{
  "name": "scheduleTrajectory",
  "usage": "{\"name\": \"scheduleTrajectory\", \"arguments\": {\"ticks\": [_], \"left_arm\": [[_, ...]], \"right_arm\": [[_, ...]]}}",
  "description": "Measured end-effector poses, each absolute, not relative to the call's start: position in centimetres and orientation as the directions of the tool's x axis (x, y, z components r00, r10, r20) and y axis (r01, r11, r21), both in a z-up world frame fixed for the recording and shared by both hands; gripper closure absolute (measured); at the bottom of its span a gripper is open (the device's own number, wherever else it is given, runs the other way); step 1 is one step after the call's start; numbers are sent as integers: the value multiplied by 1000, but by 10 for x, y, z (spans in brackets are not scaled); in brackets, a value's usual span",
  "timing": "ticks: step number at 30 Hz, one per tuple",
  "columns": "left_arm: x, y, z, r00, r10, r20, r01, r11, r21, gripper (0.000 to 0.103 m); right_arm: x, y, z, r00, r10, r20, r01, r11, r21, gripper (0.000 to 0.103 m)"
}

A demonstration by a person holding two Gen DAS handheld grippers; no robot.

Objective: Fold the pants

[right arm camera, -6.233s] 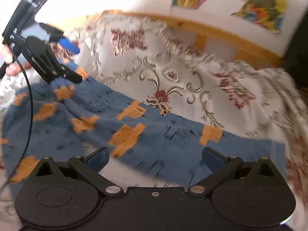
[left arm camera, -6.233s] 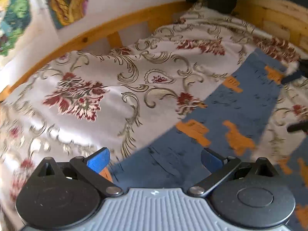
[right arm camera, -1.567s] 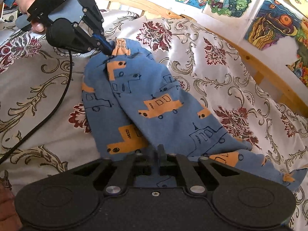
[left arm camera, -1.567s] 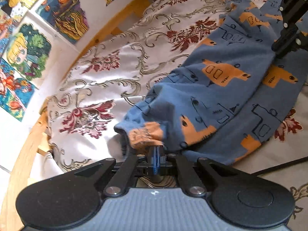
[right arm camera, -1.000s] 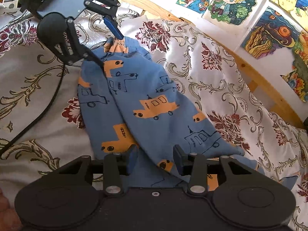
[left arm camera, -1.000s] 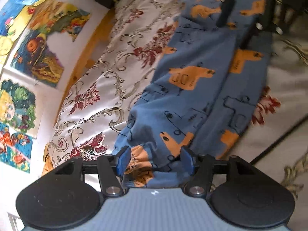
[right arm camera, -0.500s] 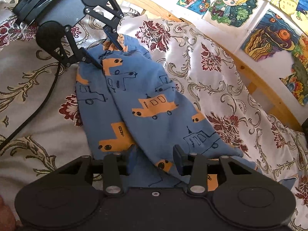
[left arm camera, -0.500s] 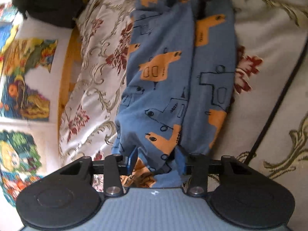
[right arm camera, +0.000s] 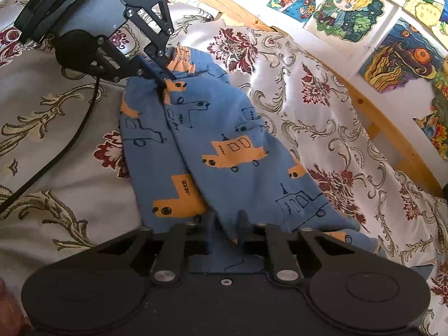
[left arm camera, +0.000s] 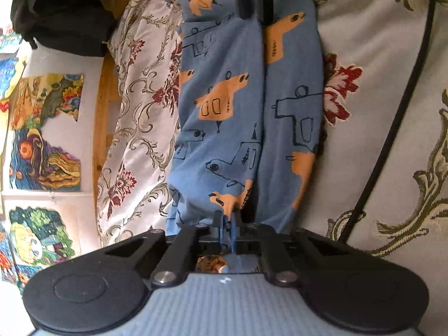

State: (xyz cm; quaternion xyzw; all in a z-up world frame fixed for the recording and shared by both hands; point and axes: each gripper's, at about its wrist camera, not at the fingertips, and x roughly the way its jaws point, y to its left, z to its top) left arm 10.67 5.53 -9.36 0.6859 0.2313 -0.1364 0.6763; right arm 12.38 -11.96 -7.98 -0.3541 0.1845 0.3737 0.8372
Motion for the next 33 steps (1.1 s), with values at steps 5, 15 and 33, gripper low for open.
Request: {"name": "scheduleTrajectory", "arguments": {"ticks": [5,15,33], "left_arm": [[104,57,-85,861,127,-492,491,42,870,99],[99,67,-72,876,136,-462,468,-8,884,99],[83,80,-82,835,149,-530,540,-27,841,99]], "right_arm": [[123,-122,-76,645,508,-571,-762,475,-440,103],[115,-122,-59,606,546,-578,-793,469,-389,103],[86,-104,-64,507,554,-661,-861,346,-371,103]]}}
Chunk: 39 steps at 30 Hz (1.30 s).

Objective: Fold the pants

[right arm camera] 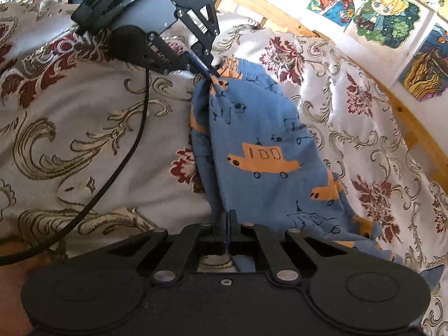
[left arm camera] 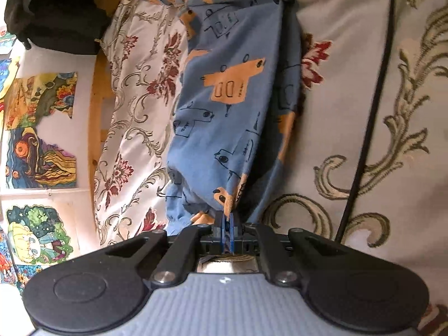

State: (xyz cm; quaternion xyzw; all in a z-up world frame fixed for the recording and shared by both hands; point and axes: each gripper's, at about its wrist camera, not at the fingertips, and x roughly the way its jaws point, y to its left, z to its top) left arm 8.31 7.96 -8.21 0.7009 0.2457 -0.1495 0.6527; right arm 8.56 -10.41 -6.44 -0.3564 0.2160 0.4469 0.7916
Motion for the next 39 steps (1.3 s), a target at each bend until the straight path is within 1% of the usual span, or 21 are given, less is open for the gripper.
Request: {"name": "scheduleTrajectory", "arguments": {"ticks": [11,12,14,15,16,17,19,20,22,23,24,25,26,27,28,29,30,33,35,37,39], "left_arm": [[80,79,-85,804,157,-573,579,13,815,99],[80,79,-85,803,157,-576,581,15,814,99],[81,78,-84,800,156,-579,582,33,813,98],[81,77,-82,797,158,-583,582,55,811,93],[82,75,-78,792,158,-589,583,91,808,87],[81,73,-75,791,155,-592,578,128,806,83],[79,68,-66,787,144,-600,566,218,795,58],[78,64,-61,784,134,-606,562,265,784,55],[75,53,-52,779,105,-618,554,348,756,46],[74,44,-47,778,84,-623,547,398,737,46],[72,35,-42,779,59,-625,542,437,717,44],[71,26,-38,780,30,-625,541,469,698,41],[70,14,-33,785,-8,-619,538,505,675,38],[70,4,-30,791,-37,-611,532,535,656,33],[71,-7,-26,792,-75,-606,535,563,630,29],[71,-18,-23,793,-111,-599,540,583,606,28],[74,-30,-20,795,-141,-590,542,603,586,25],[89,-65,-13,790,-217,-573,555,649,520,16],[100,-92,-16,784,-237,-574,564,659,498,15],[108,-117,-23,789,-222,-572,560,642,524,15],[116,-136,-34,793,-210,-571,564,605,561,15]], "right_arm": [[86,-105,-70,502,535,-679,-865,325,-383,103],[87,-105,-71,500,534,-681,-866,324,-382,102],[89,-106,-69,493,542,-681,-870,329,-368,97],[90,-108,-66,486,549,-680,-873,331,-357,90],[91,-111,-62,483,555,-677,-875,343,-343,79],[93,-116,-58,480,558,-677,-875,362,-322,73],[98,-128,-48,479,558,-677,-869,412,-275,51],[101,-136,-42,484,554,-677,-861,441,-255,46],[108,-151,-33,518,526,-675,-828,506,-242,30],[111,-161,-28,549,499,-671,-798,551,-243,24],[114,-170,-25,577,472,-667,-768,592,-245,16],[117,-181,-21,609,437,-662,-728,640,-247,9],[120,-193,-18,641,398,-656,-680,690,-246,7],[122,-207,-15,669,362,-649,-632,737,-241,4],[124,-220,-13,688,333,-644,-592,771,-234,4],[127,-234,-11,707,300,-640,-548,805,-227,3],[129,-247,-11,725,269,-634,-504,834,-223,1],[141,-282,-14,763,183,-619,-389,896,-214,1],[150,-301,-17,780,162,-604,-326,930,-171,1],[159,-317,-22,777,163,-609,-271,958,-89,1],[164,-325,-25,775,168,-609,-241,970,-40,1]]}}
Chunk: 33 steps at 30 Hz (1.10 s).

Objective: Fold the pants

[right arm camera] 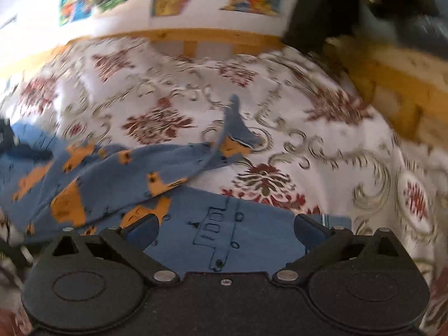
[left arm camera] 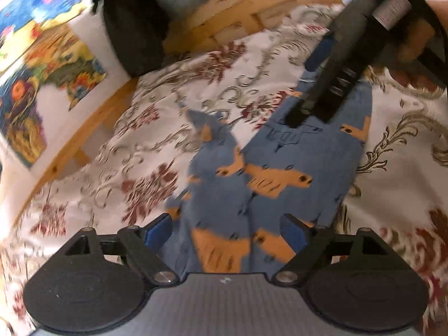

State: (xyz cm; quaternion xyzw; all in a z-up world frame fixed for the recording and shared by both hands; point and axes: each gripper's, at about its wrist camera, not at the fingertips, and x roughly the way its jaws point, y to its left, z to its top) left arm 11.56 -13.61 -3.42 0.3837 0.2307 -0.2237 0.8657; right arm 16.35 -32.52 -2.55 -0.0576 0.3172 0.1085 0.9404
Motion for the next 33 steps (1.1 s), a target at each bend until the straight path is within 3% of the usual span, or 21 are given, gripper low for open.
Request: {"name": "scheduleTrajectory", "arguments": {"ticks": [5,8,12,15,17,19,22,27,33], "left_arm": [[131,-158,-65,779,-178,-601,585,552,594,15],[140,-157,-70,775,-162,-611,574,586,572,6],[147,-149,-64,755,-180,-630,584,622,522,7],[141,-148,-61,763,-190,-618,586,608,535,20],[133,-151,-62,772,-194,-605,590,573,569,22],[131,-154,-67,763,-192,-617,605,547,578,33],[136,-153,-65,737,-199,-646,621,578,530,43],[150,-141,-56,720,-179,-670,585,676,448,51],[148,-147,-61,741,-111,-662,563,641,522,77]], "right_arm": [[175,-325,-34,770,183,-611,-263,964,-43,1],[186,-323,-38,762,203,-615,-272,962,-19,1],[195,-319,-42,756,223,-616,-278,961,7,1],[194,-315,-42,754,244,-610,-299,954,12,1],[193,-312,-42,757,250,-604,-311,950,4,1],[193,-312,-43,757,251,-603,-312,950,4,1],[195,-314,-44,757,251,-604,-295,955,27,1],[195,-319,-44,753,263,-604,-275,959,75,1],[194,-315,-45,751,283,-596,-286,954,92,1]]}}
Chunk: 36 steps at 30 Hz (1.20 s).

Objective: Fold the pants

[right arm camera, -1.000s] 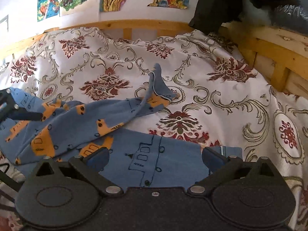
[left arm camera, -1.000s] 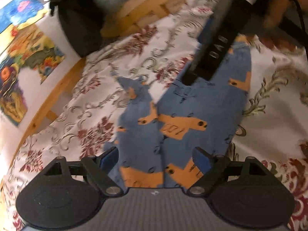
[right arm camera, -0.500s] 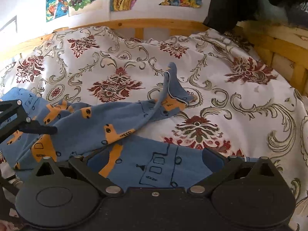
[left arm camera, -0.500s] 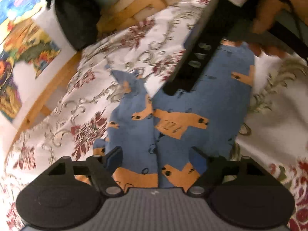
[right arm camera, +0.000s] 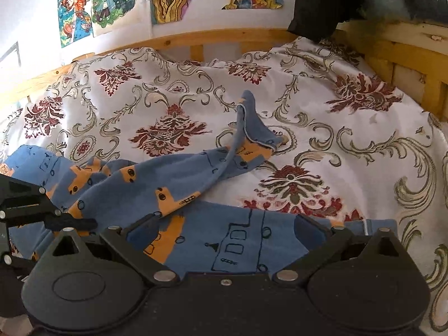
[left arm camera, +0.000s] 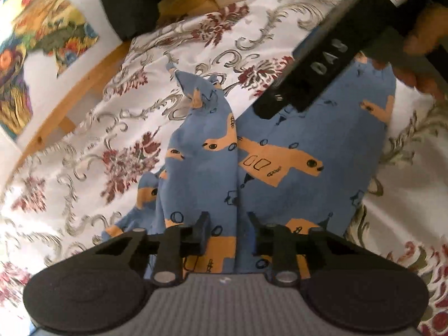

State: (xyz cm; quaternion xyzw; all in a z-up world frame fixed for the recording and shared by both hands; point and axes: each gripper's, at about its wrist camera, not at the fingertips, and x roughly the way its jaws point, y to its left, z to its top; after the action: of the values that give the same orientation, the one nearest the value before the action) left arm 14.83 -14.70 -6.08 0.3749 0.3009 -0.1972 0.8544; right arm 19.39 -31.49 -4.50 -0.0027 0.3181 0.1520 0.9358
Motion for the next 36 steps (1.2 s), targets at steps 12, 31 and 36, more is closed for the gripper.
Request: {"name": "scheduleTrajectory", "arguments": {"ticks": [12,31,36], "left_arm": [[155,-143,-59,733,-87,-675,527,700,481,102],[159,-123,-37,681,-208,-703,563,762,320,103],[142,-121,-15,658,-295,-693,638,707,305,103]], "right_arm": [[219,-314,-41,706,316,-634,-299,944,139,25],[355,-344,-5,684,357,-636,-100,910,402,103],[267,-387,40,799,312,-513,-105,914,393,103]]}}
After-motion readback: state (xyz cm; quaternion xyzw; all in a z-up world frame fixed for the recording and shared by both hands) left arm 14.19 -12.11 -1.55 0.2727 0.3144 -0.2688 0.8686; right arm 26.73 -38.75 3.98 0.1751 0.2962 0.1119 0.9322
